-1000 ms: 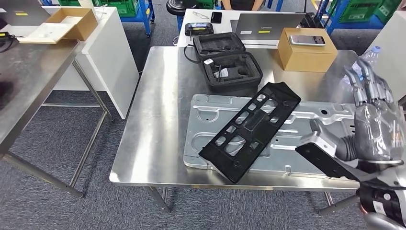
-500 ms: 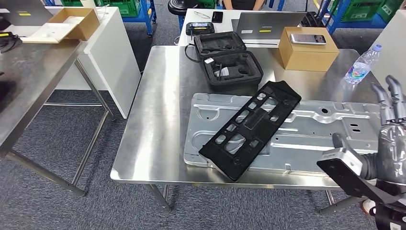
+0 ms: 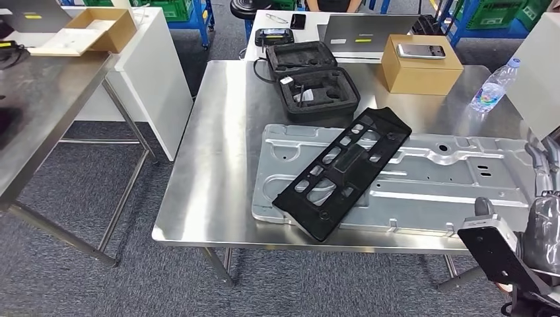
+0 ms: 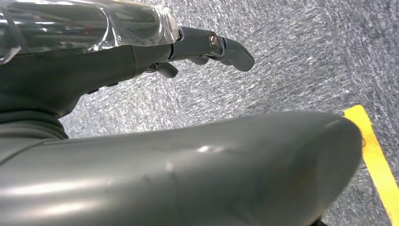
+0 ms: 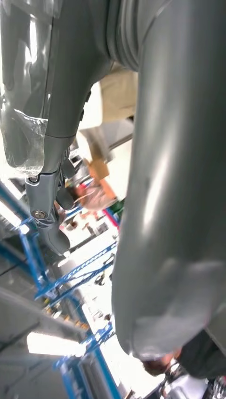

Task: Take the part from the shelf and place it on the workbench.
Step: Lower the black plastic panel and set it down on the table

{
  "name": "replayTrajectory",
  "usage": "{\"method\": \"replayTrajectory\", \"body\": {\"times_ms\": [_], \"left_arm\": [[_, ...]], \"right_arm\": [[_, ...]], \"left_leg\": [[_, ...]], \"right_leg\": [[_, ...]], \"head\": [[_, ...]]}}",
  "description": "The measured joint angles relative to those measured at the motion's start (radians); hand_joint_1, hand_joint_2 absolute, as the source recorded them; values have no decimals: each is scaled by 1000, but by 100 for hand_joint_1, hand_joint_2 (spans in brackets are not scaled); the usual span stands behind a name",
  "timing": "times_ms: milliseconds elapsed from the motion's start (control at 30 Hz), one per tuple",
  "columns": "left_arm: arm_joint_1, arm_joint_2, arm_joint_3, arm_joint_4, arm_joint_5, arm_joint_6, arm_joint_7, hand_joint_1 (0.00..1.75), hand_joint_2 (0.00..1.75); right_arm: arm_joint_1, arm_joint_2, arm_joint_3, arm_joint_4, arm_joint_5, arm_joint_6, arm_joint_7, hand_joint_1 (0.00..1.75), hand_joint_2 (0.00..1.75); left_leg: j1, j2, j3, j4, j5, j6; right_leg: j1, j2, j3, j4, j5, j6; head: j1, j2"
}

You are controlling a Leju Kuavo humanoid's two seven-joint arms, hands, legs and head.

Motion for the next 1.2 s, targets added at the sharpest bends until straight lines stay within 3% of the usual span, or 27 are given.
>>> {"method": "replayTrajectory", "body": {"times_ms": [67, 100, 200, 233, 267, 300, 400, 433, 567, 633, 700, 733, 767, 800, 900, 933, 1033, 1100, 1133, 1200], "left_arm": [[1, -1, 0, 0, 1, 1, 0, 0, 0], [0, -1, 0, 0, 2, 2, 0, 0, 0], [-1, -1, 0, 0, 2, 4, -1, 0, 0], [0, -1, 0, 0, 2, 3, -1, 0, 0], [1, -1, 0, 0, 2, 3, -1, 0, 0], [1, -1, 0, 0, 2, 3, -1, 0, 0], [-1, -1, 0, 0, 3, 3, -1, 0, 0], [-1, -1, 0, 0, 4, 3, -1, 0, 0], [-1, -1, 0, 0, 11, 3, -1, 0, 0], [-1, -1, 0, 0, 16, 3, -1, 0, 0], [-1, -1, 0, 0, 20, 4, -1, 0, 0], [0, -1, 0, 0, 23, 4, -2, 0, 0], [0, -1, 0, 0, 26, 4, -2, 0, 0], [0, -1, 0, 0, 30, 5, -2, 0, 0], [-3, -1, 0, 0, 39, 8, -2, 0, 0], [-4, 0, 0, 0, 42, 8, -2, 0, 0], [-4, 0, 0, 0, 48, 8, -2, 0, 0], [-4, 0, 0, 0, 52, 8, -2, 0, 0], [-5, 0, 0, 0, 54, 9, -2, 0, 0], [-6, 0, 0, 0, 59, 11, -2, 0, 0]], "right_arm": [[19, 13, -6, 24, -18, -22, -10, 0, 0], [27, 19, -10, 38, -26, -33, -15, 0, 0], [49, 43, -17, 89, -50, -65, -28, 0, 0], [56, 53, -18, 108, -58, -73, -31, 0, 0], [62, 61, -18, 125, -66, -81, -34, 0, 0], [66, 68, -19, 142, -74, -90, -38, 0, 0], [73, 85, -20, 190, -100, -116, -54, 0, 0], [74, 91, -20, 206, -110, -124, -60, 0, 0], [77, 116, -19, 278, -167, -145, -95, 0, 0], [74, 129, -17, 317, -207, -151, -124, 0, 0], [70, 148, -10, 369, -255, -158, -161, 0, 0], [65, 160, -4, 401, -282, -160, -182, 0, 0], [59, 173, 4, 436, -313, -162, -207, 0, 0], [51, 185, 12, 474, -347, -163, -232, 0, 0], [15, 224, 43, 603, -462, -164, -321, 0, 0], [-2, 238, 55, 652, -497, -164, -353, 0, 0], [-62, 275, 87, 800, -575, -164, -427, 0, 0], [-102, 296, 105, 900, -616, -164, -472, 0, 0], [-124, 307, 114, 951, -635, -164, -495, 0, 0], [-169, 329, 129, 1057, -669, -164, -533, 0, 0]], "left_leg": [[3, 2, -3, -5, 11, 10], [5, 3, -6, -9, 17, 16], [4, 7, -20, -11, 29, 27], [3, 7, -24, -10, 32, 27], [2, 8, -28, -10, 35, 26], [2, 8, -30, -9, 37, 25], [-1, 7, -34, -4, 41, 17], [-3, 7, -36, -1, 42, 13], [2, 7, -51, 14, 38, -7], [6, 6, -83, 89, -19, -15], [8, 5, -137, 229, -100, -22], [8, 5, -155, 284, -123, -25], [9, 5, -157, 305, -127, -25], [8, 5, -140, 284, -112, -24], [3, 5, -13, 64, -27, -10], [0, 6, 14, 9, -11, -6], [-4, 7, 19, -20, 1, 4], [0, 8, 14, -28, 16, 14], [2, 10, 11, -33, 24, 20], [3, 13, 0, -35, 35, 26]], "right_leg": [[-3, 0, -7, 12, -10, 8], [-5, 0, -20, 42, -33, 11], [-6, 0, -98, 234, -145, 20], [-6, 0, -114, 284, -164, 22], [-7, 0, -113, 296, -163, 24], [-7, 0, -90, 265, -143, 24], [-9, 0, 35, 52, -65, 21], [-7, 0, 56, 10, -54, 16], [0, 0, 54, -11, -38, -12], [-1, -1, 43, -13, -28, -25], [-1, -2, 30, -12, -20, -31], [-1, -2, 24, -12, -16, -32], [0, -2, 18, -11, -12, -32], [0, -1, 14, -11, -9, -31], [1, 1, 7, -10, 0, -25], [2, 2, 5, -10, 3, -20], [3, 2, -2, -11, 15, -4], [1, 2, -9, -1, 6, 6], [-1, 2, -23, 29, -18, 10], [-3, 1, -73, 150, -97, 18]], "head": [[0, 0], [1, 0], [5, 0], [5, 0], [6, 0], [6, 0], [5, 0], [5, 0], [4, 0], [3, 0], [2, 0], [1, 0], [1, 0], [1, 0], [1, 0], [0, 0], [0, 0], [1, 0], [2, 0], [3, 0]]}}
